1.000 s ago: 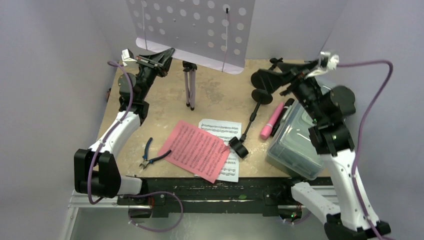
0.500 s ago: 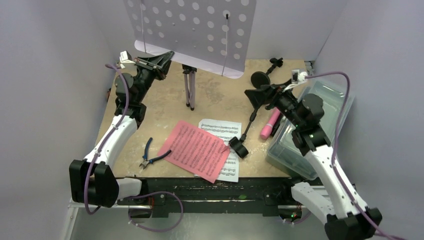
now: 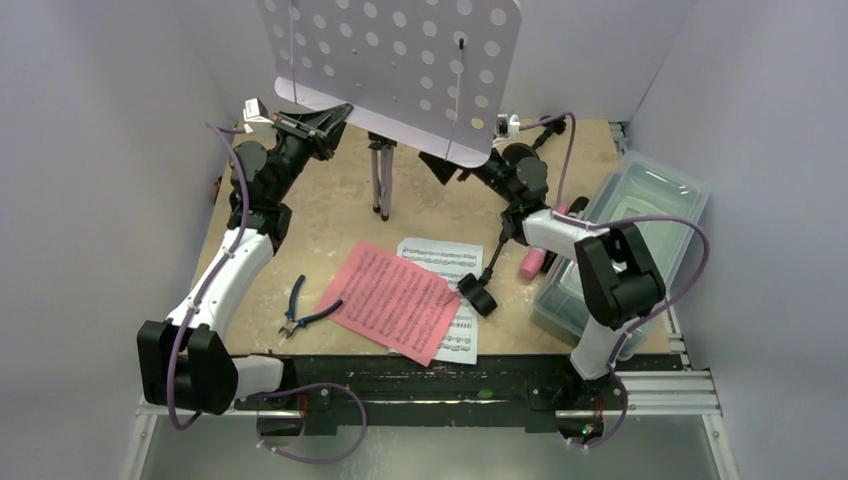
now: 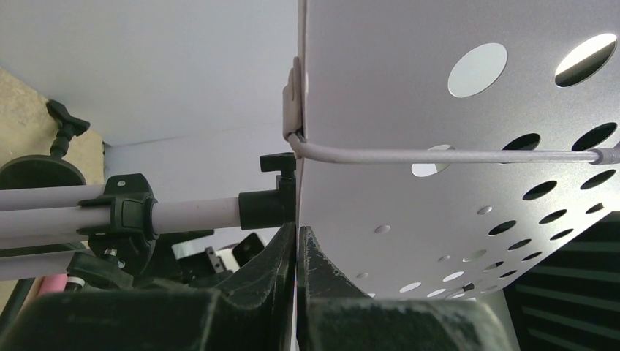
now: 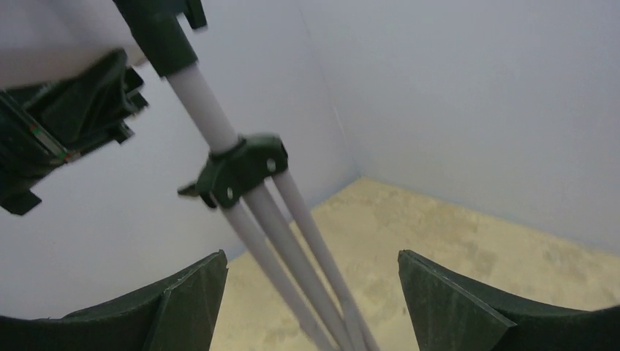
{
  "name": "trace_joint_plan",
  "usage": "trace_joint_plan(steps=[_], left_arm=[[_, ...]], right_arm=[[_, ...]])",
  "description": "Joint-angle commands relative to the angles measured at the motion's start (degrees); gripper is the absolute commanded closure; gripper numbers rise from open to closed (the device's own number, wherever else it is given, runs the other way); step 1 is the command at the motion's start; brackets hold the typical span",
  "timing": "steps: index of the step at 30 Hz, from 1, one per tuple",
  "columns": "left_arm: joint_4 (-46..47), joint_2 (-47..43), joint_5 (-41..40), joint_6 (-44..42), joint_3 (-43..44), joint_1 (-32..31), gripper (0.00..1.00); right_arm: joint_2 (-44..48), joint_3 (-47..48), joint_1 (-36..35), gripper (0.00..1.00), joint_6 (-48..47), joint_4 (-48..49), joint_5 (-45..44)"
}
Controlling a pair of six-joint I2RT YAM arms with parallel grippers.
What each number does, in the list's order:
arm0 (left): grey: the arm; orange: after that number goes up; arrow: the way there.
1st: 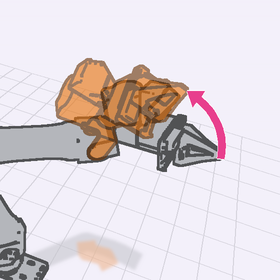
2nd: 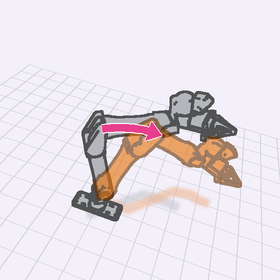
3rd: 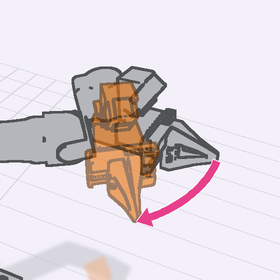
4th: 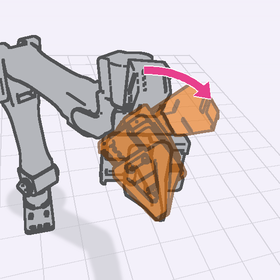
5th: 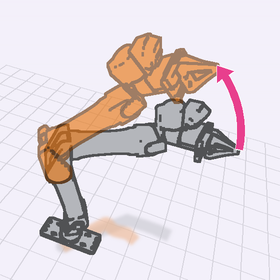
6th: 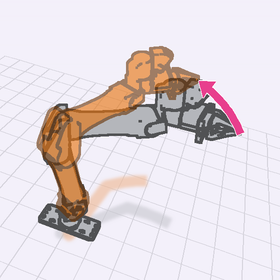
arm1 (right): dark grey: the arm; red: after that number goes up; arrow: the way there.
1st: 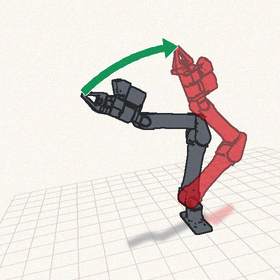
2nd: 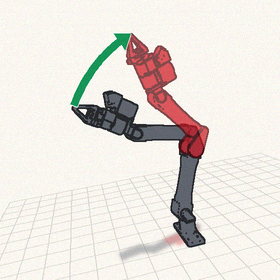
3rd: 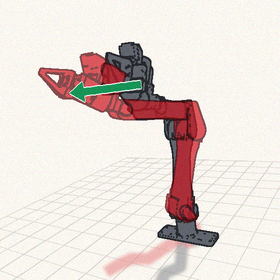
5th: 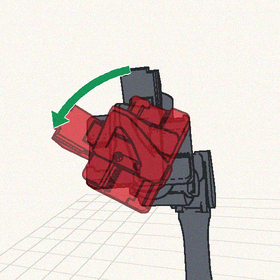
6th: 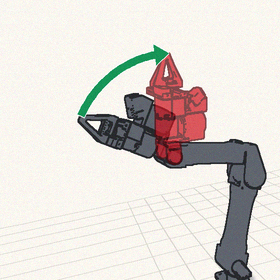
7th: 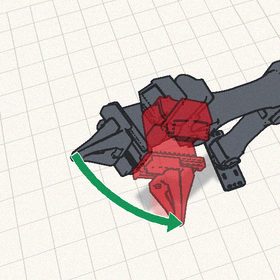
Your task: Set up the instrument practice props
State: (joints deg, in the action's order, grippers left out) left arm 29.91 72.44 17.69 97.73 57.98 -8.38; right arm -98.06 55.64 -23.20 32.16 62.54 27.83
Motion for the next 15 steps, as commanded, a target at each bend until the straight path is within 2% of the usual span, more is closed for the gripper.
trace_joint_plan(steps=[1,5,10,15], left_arm=[[2.97,1.06,1.61,1.6,3.02,0.12,1.0],[6.59,3.0,3.81,5.14,2.59,0.12,1.0],[8.45,4.11,5.58,7.47,2.78,0.12,1.0],[7.5,4.36,6.45,6.85,4.32,0.12,1.0]], right_arm=[[-4.21,11.09,-0.64,0.09,2.68,19.84,2.98],[-9.95,17.89,-0.95,0.11,6.74,22.74,6.8],[-14.0,23.35,-2.2,0.16,8.49,21.64,8.95],[-15.54,26.99,-4.73,0.18,4.7,16.33,6.65]])
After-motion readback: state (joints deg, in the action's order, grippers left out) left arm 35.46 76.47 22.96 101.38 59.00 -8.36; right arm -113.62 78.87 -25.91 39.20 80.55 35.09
